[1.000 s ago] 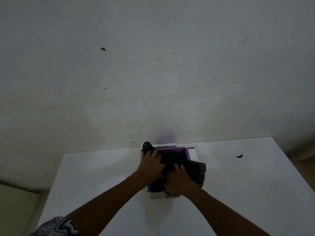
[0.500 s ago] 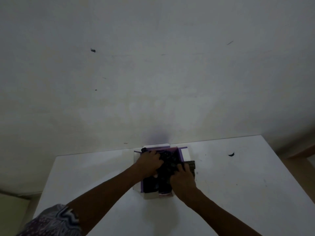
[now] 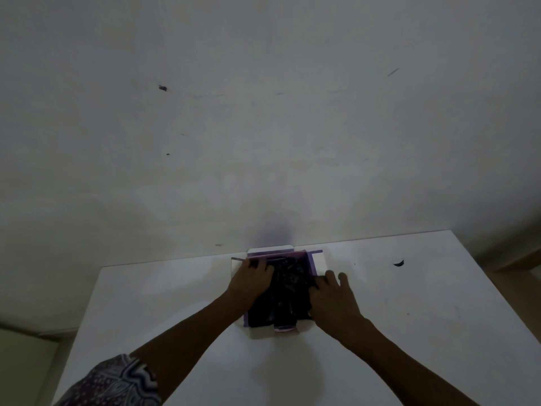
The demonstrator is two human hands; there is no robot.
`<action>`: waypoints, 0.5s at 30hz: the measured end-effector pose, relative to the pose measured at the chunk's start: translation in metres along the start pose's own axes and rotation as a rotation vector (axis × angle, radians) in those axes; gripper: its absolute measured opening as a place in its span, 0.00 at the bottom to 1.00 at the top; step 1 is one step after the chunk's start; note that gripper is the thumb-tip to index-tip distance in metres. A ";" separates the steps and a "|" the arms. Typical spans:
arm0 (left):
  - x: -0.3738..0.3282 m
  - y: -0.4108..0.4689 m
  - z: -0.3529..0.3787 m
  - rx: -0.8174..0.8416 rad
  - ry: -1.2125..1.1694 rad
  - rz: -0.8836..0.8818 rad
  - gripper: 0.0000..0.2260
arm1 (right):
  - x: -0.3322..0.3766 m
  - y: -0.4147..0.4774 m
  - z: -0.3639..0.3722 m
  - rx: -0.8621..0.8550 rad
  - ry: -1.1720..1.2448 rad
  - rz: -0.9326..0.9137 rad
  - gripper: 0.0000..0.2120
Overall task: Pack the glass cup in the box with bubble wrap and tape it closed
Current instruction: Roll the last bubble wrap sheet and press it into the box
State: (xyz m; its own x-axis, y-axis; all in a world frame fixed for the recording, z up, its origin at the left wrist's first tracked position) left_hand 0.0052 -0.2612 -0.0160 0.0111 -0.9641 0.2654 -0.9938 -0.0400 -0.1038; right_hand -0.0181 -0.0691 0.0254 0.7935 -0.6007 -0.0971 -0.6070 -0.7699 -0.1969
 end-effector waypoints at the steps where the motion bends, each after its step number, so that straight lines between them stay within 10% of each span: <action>1: 0.001 0.000 -0.006 -0.038 -0.006 -0.033 0.14 | 0.000 -0.002 0.001 0.020 -0.028 -0.018 0.19; 15: -0.002 -0.012 0.003 0.035 -0.034 -0.062 0.10 | 0.014 0.025 0.004 0.340 0.166 -0.146 0.07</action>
State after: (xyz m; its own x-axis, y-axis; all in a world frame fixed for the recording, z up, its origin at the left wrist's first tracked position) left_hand 0.0174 -0.2597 -0.0181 0.0771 -0.9678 0.2396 -0.9865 -0.1088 -0.1220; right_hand -0.0221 -0.0959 0.0149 0.8355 -0.5386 0.1086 -0.4177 -0.7510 -0.5114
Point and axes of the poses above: each hand's wrist, its own y-axis towards the middle knuckle, its own z-axis out of the palm, x = y × z, the point moved 2 cm from there along y, towards the middle knuckle, and after that the axes turned 9 degrees about -z, right-handed, at the moved point
